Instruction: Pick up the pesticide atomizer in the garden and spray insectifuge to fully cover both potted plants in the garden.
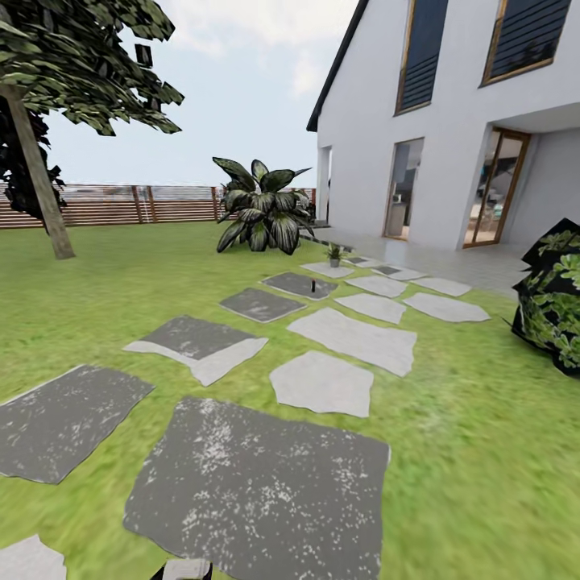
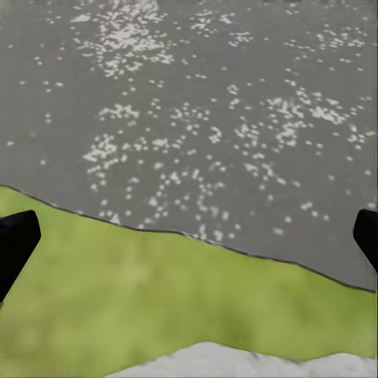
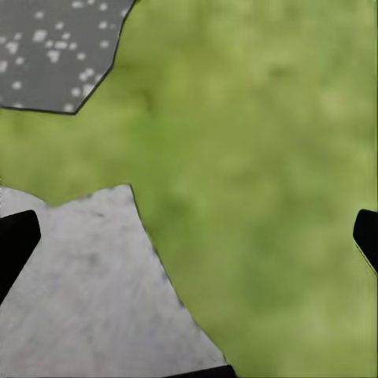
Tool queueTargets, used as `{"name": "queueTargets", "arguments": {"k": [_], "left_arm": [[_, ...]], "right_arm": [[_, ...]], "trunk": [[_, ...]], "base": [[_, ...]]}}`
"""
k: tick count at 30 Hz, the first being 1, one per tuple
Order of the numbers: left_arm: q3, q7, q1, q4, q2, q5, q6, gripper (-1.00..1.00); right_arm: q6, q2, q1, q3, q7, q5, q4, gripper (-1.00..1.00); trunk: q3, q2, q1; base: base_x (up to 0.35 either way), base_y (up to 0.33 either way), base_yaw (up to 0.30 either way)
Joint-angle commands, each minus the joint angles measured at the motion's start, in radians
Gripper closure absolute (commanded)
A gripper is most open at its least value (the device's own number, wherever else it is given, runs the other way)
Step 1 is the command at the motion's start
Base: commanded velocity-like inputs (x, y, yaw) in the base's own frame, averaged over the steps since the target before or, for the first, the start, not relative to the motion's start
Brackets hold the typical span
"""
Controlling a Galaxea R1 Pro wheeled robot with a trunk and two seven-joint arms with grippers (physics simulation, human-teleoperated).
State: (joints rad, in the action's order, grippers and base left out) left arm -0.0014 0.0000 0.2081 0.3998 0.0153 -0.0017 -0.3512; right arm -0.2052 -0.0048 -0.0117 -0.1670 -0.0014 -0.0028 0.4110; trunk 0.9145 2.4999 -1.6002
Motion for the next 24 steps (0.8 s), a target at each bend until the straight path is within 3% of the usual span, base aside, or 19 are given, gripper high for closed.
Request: {"name": "queueTargets", "arguments": {"k": [1, 24], "left_arm": [[0.0, 0.0, 0.001, -0.001, 0.0, -0.001, -0.003, -1.0], [0.0, 0.0, 0.001, 0.0, 0.0, -0.001, -0.003, -1.0]], "right_arm": [[-0.003, 0.0, -0.001, -0.002, 0.0, 0.0, -0.001, -1.0], [-0.003, 0.0, -0.001, -0.002, 0.0, 0.0, 0.0, -1.0]], "trunk": [[0.001, 0.0, 0.0], [0.001, 0.0, 0.0]], "base": [[0.268, 0.0, 0.0], [0.268, 0.0, 0.0]]}}
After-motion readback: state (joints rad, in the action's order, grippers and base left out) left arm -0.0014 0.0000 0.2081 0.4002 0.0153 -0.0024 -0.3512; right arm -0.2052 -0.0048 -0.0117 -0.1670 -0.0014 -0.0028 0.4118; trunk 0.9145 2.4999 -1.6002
